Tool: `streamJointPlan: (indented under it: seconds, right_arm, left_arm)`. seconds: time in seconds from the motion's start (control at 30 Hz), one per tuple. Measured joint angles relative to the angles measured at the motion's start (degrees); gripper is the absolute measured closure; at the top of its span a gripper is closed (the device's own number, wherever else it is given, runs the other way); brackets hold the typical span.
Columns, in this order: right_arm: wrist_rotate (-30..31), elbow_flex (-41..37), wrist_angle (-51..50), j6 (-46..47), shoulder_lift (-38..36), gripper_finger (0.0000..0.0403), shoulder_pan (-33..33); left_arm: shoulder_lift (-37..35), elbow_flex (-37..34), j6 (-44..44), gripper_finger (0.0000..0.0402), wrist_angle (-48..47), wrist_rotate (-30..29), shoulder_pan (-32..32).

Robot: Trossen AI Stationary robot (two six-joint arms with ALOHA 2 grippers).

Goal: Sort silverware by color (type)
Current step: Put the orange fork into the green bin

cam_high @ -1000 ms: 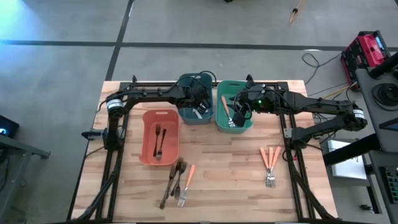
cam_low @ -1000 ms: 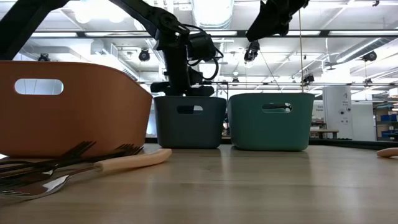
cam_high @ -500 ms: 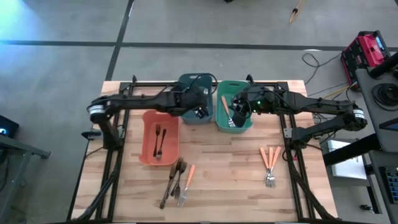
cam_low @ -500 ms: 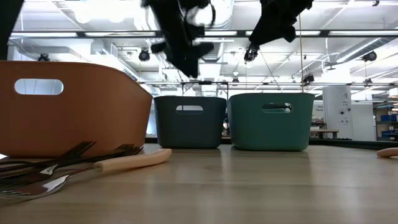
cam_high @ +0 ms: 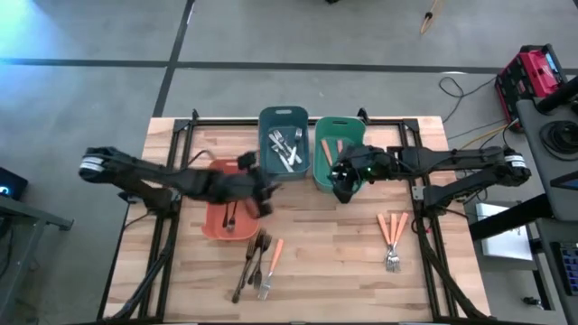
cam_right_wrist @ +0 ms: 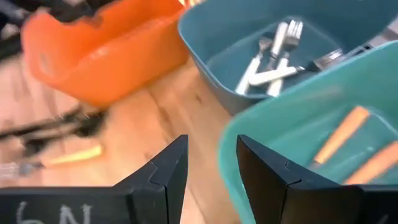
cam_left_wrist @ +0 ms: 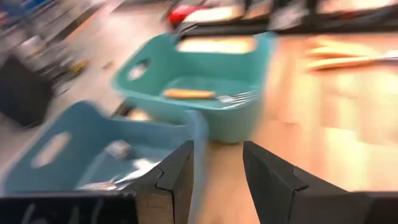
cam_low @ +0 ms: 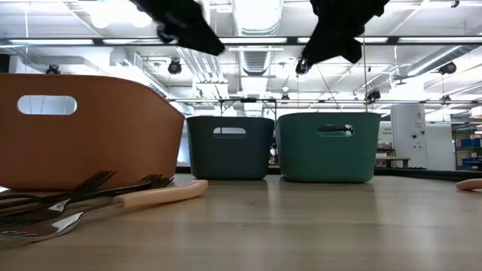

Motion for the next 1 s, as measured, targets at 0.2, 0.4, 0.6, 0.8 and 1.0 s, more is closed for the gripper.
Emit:
streamJointPlan:
  seconds: [0.2, 0.4, 0.6, 0.8, 1.0]
  right_arm:
    - [-0.72, 0.09, 5.28, 5.69, 1.45, 0.0275, 2.02]
    - [-1.71, 2.18, 5.95, 8.3, 6.17, 0.0275, 5.03]
    - [-3.61, 6.64, 5.32, 9.59, 11.85, 0.0275, 7.7]
    - [-10.21, 12.42, -0.36, 11.58, 16.85, 0.0275, 9.47]
    - [-13.45, 17.59, -14.36, 17.98, 20.3, 0.0275, 10.71]
  left_arm:
    - [-10.6, -17.62, 3.73, 0.028, 21.1, 8.52, -5.06]
    - [-20.16, -28.82, 3.08, 0.028, 34.06, 10.46, -6.71]
    - [-28.89, -33.83, 4.67, 0.028, 36.43, 10.52, -7.13]
    - [-36.75, -35.48, 8.34, 0.028, 35.94, 10.29, -7.13]
    - [-40.05, -36.83, 7.7, 0.028, 35.83, 9.98, -7.09]
